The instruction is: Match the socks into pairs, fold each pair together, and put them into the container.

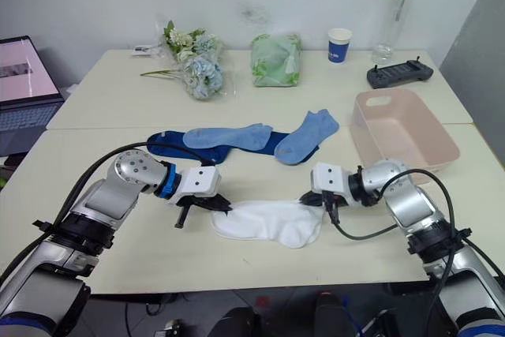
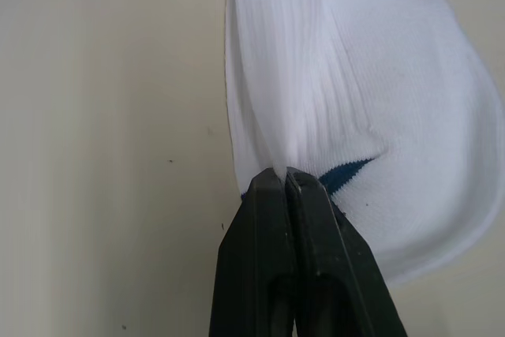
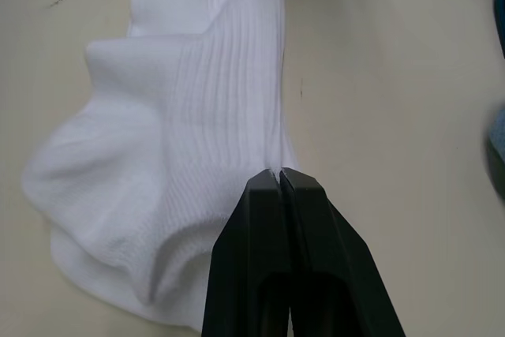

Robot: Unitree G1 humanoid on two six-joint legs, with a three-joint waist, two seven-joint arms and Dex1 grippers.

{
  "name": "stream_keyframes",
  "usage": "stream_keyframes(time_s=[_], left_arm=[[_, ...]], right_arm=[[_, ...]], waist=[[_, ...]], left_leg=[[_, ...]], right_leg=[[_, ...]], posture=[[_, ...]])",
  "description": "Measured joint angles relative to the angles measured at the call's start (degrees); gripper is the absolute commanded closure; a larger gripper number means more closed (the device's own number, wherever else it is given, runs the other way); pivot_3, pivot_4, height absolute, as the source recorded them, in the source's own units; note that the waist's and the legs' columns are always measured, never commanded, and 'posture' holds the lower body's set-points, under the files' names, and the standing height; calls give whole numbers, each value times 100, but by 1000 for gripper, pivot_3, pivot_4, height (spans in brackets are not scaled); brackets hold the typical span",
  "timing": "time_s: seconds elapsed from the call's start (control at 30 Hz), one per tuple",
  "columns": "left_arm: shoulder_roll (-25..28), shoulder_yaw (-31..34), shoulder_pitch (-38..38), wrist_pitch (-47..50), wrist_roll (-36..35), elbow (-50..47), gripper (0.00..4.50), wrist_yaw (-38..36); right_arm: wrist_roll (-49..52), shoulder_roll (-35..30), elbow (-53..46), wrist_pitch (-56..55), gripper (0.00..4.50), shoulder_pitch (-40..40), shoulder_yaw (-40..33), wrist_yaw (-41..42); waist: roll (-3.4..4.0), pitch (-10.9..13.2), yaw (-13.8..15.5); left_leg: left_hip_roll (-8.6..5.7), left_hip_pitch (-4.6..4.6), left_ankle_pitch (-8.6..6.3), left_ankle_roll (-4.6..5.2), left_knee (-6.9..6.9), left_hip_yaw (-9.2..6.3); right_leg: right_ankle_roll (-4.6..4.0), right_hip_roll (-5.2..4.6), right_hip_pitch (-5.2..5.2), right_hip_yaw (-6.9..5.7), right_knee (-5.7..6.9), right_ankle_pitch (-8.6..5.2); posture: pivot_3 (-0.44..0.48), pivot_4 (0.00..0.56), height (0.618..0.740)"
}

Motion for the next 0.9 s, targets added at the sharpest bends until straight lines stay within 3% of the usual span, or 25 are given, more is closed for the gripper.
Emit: stream_keyframes(time_s=[0.23, 0.3, 0.57, 0.7, 0.9], left_arm=[[-37, 2, -7, -5, 32, -2, 4500, -43], [-53, 4, -7, 4, 30, -3, 4110, -42], [-74, 330, 59, 313, -171, -202, 1744, 187], [61, 685, 275, 676, -444, -607, 1744, 241], [393, 1611, 1157, 812, -732, -1376, 1744, 806]], right_arm=[[-168, 67, 201, -183, 4468, -44, -4, -61], [-164, 118, 209, -182, 4500, -43, -6, -86], [92, -83, -154, 266, 1754, 129, -542, -182], [358, -290, -434, 682, 1754, 280, -932, -183], [897, -725, -1375, 1468, 1754, 1240, -1383, -190]], waist=[[0, 0, 1], [0, 0, 1], [0, 0, 3], [0, 0, -7], [0, 0, 10]], left_leg=[[-1, 0, 0, 0, 7, -1], [-1, -1, 0, 0, 10, -1], [-2, -10, -1, 1, 20, -8], [2, -9, -2, 1, 17, -8], [12, -9, -4, 4, 17, -13]], right_leg=[[0, 0, 0, 1, 3, 0], [0, 0, 1, 0, 4, 0], [1, -1, 0, -2, 4, 0], [1, 0, -3, 0, 6, 0], [1, -6, 1, 5, 2, 1]], posture=[[0, 150, 740], [0, 150, 740], [0, 150, 740], [0, 150, 740], [0, 150, 740]])
